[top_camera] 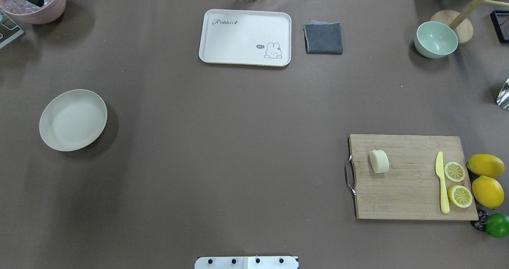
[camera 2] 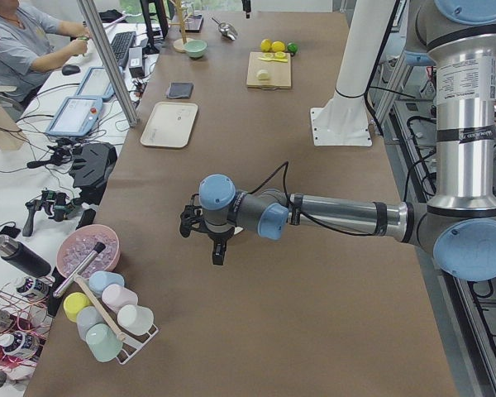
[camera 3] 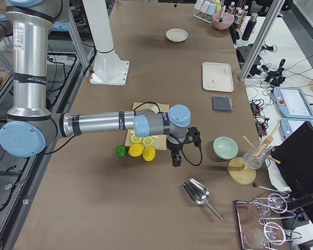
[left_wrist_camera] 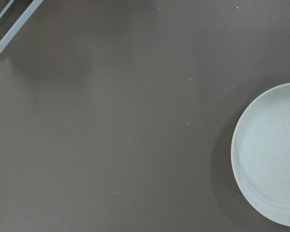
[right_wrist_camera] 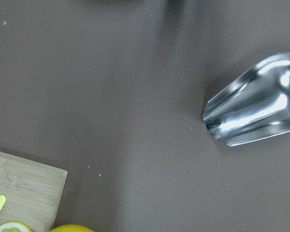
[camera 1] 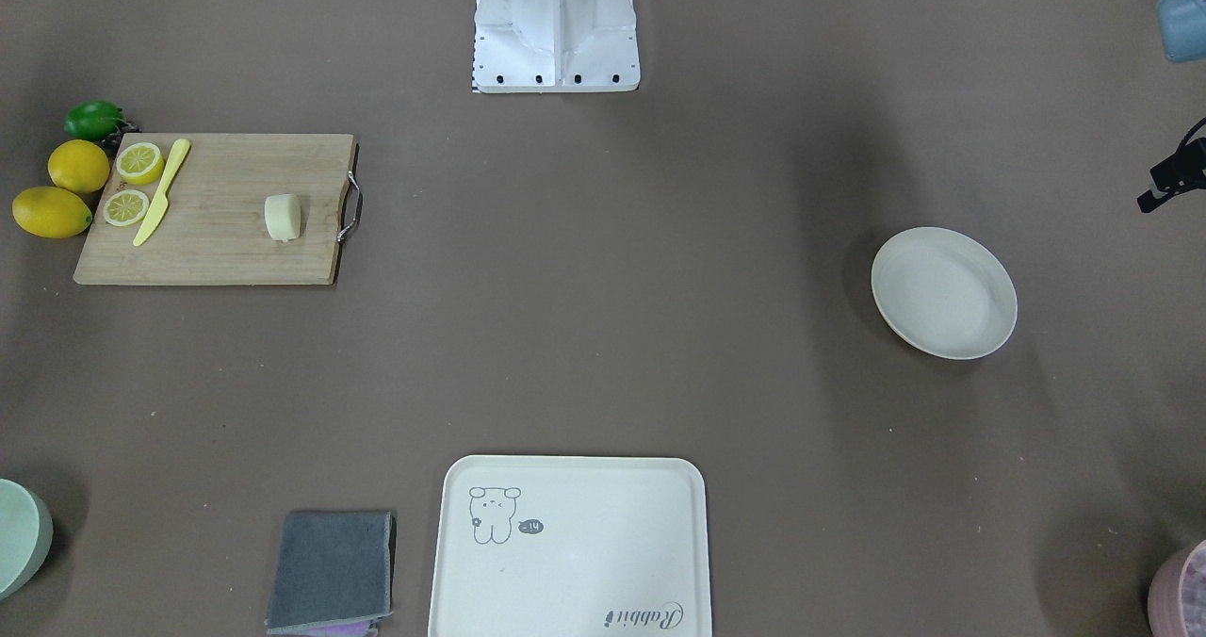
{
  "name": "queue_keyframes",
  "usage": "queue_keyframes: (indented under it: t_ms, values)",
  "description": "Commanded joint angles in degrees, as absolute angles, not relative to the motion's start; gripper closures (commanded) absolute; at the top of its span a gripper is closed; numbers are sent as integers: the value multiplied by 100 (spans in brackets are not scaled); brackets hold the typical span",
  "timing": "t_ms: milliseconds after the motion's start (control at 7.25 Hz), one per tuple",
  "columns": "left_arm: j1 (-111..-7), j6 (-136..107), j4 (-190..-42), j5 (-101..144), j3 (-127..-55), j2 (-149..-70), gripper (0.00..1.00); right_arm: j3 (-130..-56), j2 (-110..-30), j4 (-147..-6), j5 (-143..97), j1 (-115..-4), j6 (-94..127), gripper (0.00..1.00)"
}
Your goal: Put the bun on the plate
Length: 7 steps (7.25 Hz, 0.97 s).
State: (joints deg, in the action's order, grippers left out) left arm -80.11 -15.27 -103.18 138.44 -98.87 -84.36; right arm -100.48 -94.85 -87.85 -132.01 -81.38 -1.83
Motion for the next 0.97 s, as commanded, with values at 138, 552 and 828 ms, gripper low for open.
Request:
queue_keyframes:
  t_ms: [138,552,828]
  values:
    - [-8200,-1485,-10318,13878,-9853,-8306,2,-10098,-9580,-8789,-13245,-8262,-246,0]
    - [-8130,-1538,-10354,13895,-9958,-8297,2,-10090,-9571,-8780,-13236,-8253,-228,0]
    - [-8130,-1529,-10362,13896,-10010,-8306,2,-10107,-9536,-8772,-13210,-8253,-254,0]
